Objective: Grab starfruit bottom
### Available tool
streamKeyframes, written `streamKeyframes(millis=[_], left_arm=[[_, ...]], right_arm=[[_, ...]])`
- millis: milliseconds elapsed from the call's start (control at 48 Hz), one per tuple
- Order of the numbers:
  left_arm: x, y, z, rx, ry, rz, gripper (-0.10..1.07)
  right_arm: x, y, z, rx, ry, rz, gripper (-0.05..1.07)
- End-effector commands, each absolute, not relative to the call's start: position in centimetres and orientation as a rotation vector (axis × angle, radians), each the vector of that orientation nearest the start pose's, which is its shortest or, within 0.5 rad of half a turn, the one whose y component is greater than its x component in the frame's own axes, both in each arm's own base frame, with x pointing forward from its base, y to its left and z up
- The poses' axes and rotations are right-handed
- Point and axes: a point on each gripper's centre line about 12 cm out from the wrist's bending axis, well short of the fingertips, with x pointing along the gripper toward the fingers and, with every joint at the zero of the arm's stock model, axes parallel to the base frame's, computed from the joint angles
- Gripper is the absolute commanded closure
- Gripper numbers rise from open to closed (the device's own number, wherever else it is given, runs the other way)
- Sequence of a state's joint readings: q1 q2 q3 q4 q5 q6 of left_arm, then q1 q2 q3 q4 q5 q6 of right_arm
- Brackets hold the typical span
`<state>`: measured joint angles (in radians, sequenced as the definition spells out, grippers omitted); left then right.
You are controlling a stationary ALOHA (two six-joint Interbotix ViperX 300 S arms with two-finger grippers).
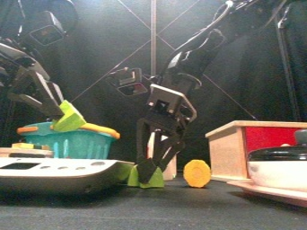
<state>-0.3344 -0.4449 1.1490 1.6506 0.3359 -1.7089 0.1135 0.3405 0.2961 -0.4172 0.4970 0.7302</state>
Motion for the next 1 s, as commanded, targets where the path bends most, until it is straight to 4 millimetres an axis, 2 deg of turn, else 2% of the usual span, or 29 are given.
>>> streamKeyframes(millis=[0, 333, 438, 521, 875, 979], left_arm=[[24.3, -4.3, 16.5, 0.167, 0.621, 0.020, 0.39], [24.3, -4.3, 16.5, 0.168, 0.621, 0.021, 0.39], [24.3, -4.3, 16.4, 0.165, 0.624, 0.017, 0.39], [24.3, -4.4, 16.5, 0.162, 0.621, 0.013, 0.39], [24.7, -4.5, 17.0, 0.156, 0.605, 0.018, 0.39], [24.7, -4.4, 17.0, 0.157, 0.606, 0.021, 0.39]], right_arm=[[45.7, 2.6, 12.4, 0.166, 1.012, -0.264, 0.06], [45.7, 2.6, 12.3, 0.168, 1.011, -0.265, 0.28], [45.9, 2.5, 13.0, 0.169, 1.002, -0.267, 0.29], [45.7, 2.4, 13.7, 0.170, 0.998, -0.275, 0.29], [44.6, 2.0, 19.1, 0.167, 0.925, -0.288, 0.30], [44.5, 1.9, 19.8, 0.162, 0.906, -0.285, 0.30]])
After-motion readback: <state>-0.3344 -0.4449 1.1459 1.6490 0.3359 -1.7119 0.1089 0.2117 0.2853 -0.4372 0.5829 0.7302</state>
